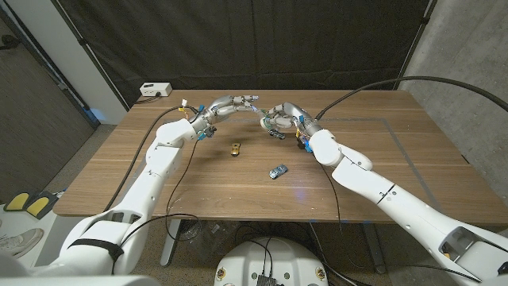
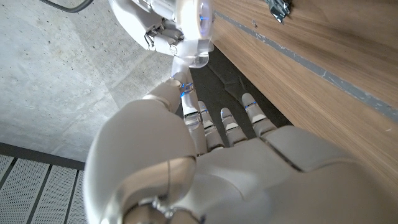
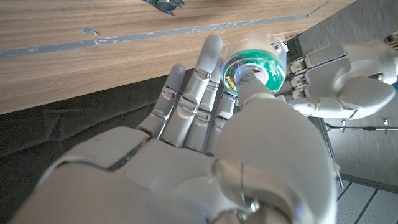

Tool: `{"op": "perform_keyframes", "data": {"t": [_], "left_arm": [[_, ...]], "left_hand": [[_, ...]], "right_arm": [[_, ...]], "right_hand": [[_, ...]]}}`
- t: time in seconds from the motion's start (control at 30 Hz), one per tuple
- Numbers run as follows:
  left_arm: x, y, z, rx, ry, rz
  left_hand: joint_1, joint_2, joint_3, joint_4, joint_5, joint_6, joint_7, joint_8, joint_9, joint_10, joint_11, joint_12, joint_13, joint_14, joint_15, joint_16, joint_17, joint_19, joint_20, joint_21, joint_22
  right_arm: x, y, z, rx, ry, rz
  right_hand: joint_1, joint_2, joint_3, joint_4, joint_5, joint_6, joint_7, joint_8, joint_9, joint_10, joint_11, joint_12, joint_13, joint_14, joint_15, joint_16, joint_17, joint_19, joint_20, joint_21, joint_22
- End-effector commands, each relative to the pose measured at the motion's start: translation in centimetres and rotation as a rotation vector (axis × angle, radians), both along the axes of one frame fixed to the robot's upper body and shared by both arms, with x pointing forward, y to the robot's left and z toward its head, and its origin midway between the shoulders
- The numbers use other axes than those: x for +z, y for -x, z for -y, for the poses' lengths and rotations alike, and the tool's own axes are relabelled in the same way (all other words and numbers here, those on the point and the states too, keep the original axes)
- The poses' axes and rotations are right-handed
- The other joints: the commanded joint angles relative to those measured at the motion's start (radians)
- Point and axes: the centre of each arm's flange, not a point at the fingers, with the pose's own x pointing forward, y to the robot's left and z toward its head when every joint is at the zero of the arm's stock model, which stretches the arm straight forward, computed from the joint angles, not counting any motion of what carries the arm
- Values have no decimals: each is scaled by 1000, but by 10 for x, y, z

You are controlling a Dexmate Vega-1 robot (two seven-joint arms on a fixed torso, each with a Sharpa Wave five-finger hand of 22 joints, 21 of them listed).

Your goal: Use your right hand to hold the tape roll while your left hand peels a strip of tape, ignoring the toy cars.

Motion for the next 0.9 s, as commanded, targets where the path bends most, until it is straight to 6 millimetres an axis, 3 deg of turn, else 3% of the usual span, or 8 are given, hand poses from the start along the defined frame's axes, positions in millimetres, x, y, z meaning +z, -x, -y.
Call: {"op": "perform_keyframes", "data": {"t": [0.03,0.37,0.63,0.9], "left_arm": [[0,7,3,-55,-31,-13],[0,12,3,-57,-39,-11],[1,16,0,-2,-12,13],[1,23,-2,20,11,38]], "left_hand": [[5,11,12,4,-6,-9,10,10,21,-4,0,-3,7,-12,-16,-5,5,-8,1,-2,3],[7,23,27,18,-6,-28,20,39,81,-16,7,-1,25,-36,-3,-6,12,-19,-5,-3,2],[-13,35,54,86,4,-126,5,86,201,-70,21,11,68,-53,24,2,43,-23,0,6,6],[-25,26,59,117,23,-147,-22,136,273,-85,25,19,92,-57,30,5,56,-12,-1,19,10]], "right_arm": [[-6,-1,-2,-135,-61,49],[-10,-1,1,-171,-113,67],[-13,1,1,-166,-104,70],[-17,0,2,-186,-103,60]], "right_hand": [[36,26,-2,-5,7,82,-21,7,5,125,-111,9,140,9,-51,9,9,3,-78,9,-3],[38,23,-3,-8,8,89,-23,5,5,134,-113,8,144,20,-51,17,23,8,-78,21,-14],[39,22,-4,-8,8,93,-23,3,5,137,-111,6,146,21,-51,19,31,9,-80,28,-21],[39,20,-5,-9,8,98,-18,2,4,142,-107,4,147,22,-51,20,38,12,-82,36,-29]]}}
